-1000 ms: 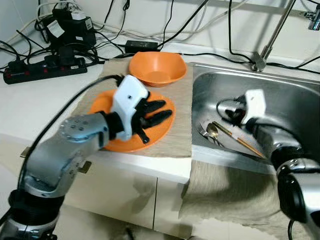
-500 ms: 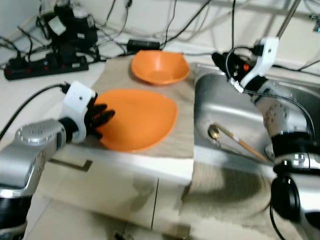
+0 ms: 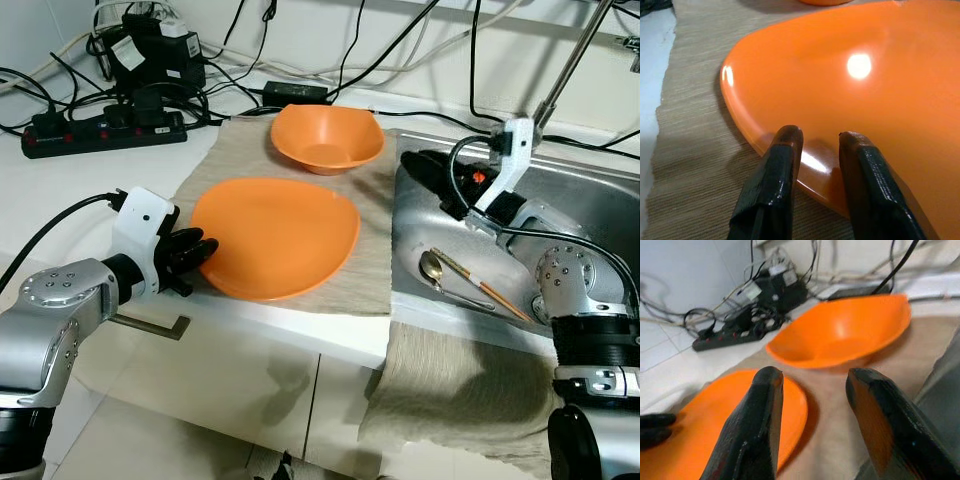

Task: Kitchen organization

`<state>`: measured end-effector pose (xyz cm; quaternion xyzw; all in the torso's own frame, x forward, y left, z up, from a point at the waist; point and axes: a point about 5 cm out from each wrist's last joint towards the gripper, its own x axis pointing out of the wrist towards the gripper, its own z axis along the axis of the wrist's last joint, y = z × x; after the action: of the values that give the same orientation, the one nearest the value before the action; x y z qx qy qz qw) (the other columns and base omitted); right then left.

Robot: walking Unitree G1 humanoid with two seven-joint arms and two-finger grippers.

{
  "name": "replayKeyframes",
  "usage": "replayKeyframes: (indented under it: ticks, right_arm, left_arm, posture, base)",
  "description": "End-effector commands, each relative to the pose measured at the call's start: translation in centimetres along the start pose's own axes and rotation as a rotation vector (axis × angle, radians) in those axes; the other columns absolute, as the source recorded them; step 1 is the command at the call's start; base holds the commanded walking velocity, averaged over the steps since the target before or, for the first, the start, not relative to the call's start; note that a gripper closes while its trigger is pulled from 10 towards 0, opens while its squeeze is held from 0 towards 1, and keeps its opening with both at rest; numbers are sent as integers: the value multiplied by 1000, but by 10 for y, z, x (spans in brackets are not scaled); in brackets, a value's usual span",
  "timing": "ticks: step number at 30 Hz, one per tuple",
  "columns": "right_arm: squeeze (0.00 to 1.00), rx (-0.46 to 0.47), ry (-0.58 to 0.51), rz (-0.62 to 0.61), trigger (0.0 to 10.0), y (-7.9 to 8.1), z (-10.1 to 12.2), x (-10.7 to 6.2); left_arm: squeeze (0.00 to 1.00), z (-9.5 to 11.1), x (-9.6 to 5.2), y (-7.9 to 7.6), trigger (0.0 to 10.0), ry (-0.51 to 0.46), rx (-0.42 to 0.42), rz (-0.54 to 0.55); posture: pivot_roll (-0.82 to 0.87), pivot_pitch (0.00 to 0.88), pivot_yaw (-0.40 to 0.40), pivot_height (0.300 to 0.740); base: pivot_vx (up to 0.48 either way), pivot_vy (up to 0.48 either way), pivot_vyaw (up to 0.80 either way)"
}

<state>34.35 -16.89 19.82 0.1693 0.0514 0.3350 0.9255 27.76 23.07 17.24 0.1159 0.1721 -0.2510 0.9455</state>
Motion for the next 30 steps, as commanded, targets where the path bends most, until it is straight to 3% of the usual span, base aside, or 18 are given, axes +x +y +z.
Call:
replayKeyframes:
  ticks: [1, 7, 8, 11, 12, 13, 14, 15, 16, 27, 28, 29, 30]
  right_arm:
    - [0, 30, 32, 16, 10000, 6, -2, 0]
    - [43, 75, 86, 38, 10000, 11, -13, 2]
    - [506, 83, 106, 31, 10000, 13, -18, 4]
    - [506, 112, 113, 34, 10000, 16, -21, 7]
    - [824, 180, 102, 59, 10000, 21, -22, 11]
    - [824, 180, 102, 59, 10000, 21, -22, 11]
    - [922, 202, 98, 66, 10000, 22, -22, 12]
    - [922, 202, 98, 66, 10000, 22, -22, 12]
    - [1000, 226, 97, 77, 10000, 24, -23, 14]
    - [1000, 339, 209, 30, 10000, 31, -47, 25]
    - [859, 353, 228, 40, 10000, 35, -52, 26]
    - [859, 353, 228, 40, 10000, 35, -52, 26]
    - [0, 367, 232, 54, 10000, 37, -54, 27]
  left_arm:
    - [0, -23, 5, -9, 10000, 106, -26, -42]
    - [0, -25, 6, -11, 10000, 102, -34, -58]
    - [0, -28, 6, -12, 10000, 109, -30, -66]
    - [0, -30, 6, -13, 10000, 107, -34, -73]
    - [0, -30, 6, -15, 10000, 104, -35, -79]
    - [0, -30, 6, -15, 10000, 104, -35, -79]
    - [0, -30, 6, -15, 10000, 103, -35, -80]
    - [0, -30, 6, -15, 10000, 103, -35, -80]
    - [0, -30, 7, -16, 10000, 103, -33, -82]
    - [0, -31, 7, -18, 10000, 101, -29, -92]
    - [0, -31, 8, -18, 10000, 102, -27, -94]
    - [0, -31, 8, -18, 10000, 102, -27, -94]
    - [0, -31, 8, -18, 10000, 102, -26, -94]
  posture:
    - [-55, 0, -54, 740]
    - [-58, 0, -58, 740]
    - [-59, 0, -59, 740]
    - [-59, 0, -62, 740]
    - [-58, 0, -63, 740]
    - [-58, 0, -63, 740]
    - [-58, 0, -63, 740]
    - [-58, 0, -63, 740]
    - [-57, 0, -65, 740]
    - [-54, 0, -65, 740]
    - [-54, 0, -65, 740]
    - [-54, 0, -65, 740]
    - [-54, 0, -65, 740]
  base:
    - [0, 0, 0]
    - [0, 0, 0]
    - [0, 0, 0]
    - [0, 0, 0]
    - [0, 0, 0]
    - [0, 0, 0]
    - [0, 0, 0]
    - [0, 0, 0]
    - [0, 0, 0]
    - [0, 0, 0]
    - [0, 0, 0]
    - [0, 0, 0]
    - [0, 0, 0]
